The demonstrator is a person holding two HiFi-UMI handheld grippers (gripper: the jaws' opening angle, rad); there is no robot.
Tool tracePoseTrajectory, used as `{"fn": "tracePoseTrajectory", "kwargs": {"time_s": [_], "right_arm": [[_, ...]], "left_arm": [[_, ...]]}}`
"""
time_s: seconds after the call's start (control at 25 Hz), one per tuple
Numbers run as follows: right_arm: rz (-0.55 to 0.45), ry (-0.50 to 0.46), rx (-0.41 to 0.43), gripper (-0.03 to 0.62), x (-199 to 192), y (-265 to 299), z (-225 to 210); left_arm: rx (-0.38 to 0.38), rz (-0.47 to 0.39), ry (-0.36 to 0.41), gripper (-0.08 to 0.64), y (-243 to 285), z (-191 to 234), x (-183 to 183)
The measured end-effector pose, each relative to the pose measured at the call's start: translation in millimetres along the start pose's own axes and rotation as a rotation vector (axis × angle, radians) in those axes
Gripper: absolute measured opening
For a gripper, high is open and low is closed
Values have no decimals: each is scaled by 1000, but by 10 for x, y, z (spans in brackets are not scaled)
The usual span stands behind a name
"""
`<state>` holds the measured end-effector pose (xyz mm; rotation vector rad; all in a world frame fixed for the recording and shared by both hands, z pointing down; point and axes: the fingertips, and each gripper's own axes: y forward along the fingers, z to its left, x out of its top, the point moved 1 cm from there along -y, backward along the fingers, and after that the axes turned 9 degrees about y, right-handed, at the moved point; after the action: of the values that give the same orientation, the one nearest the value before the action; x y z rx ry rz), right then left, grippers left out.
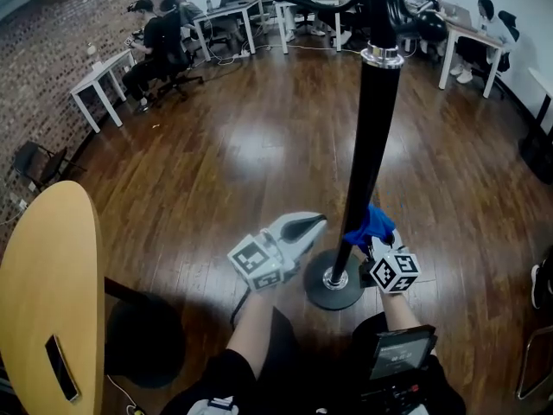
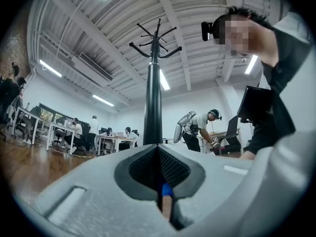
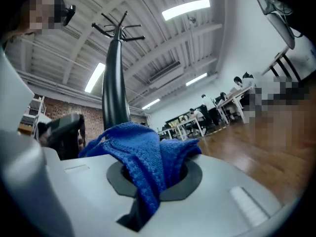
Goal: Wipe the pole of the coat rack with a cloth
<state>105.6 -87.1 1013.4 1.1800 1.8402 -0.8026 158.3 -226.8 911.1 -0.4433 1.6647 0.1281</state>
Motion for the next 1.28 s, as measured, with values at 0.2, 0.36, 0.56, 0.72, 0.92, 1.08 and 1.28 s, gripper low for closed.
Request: {"fn": "tracePoseTrajectory", "kwargs": {"time_s": [0.2, 0.36, 0.56, 0.72, 0.92, 1.08, 1.28], "right_arm": [[127, 19, -39, 32, -653, -143, -249], [158, 2, -18, 32, -768, -197, -233], [-4, -9, 137, 34, -185, -283, 237], [-184, -89, 254, 34, 1018, -189, 1036], [-215, -182, 278, 34, 2393, -116, 1855], [-156, -220, 271, 34, 3307, -188, 2422], [-31, -161, 192, 34, 4080, -741, 3029]], "left_arm": [[-10, 25, -41, -3, 52, 25, -277], [-17, 25, -55, -3, 101, -9, -352], [-13, 12, -42, -3, 58, -77, -250], [-5, -2, -22, -3, 42, 15, 294], [5, -47, -9, -3, 192, 37, 1651], [-8, -56, 2, -3, 427, -83, 2990], [-14, -35, -58, -3, 338, -397, 4470]]}}
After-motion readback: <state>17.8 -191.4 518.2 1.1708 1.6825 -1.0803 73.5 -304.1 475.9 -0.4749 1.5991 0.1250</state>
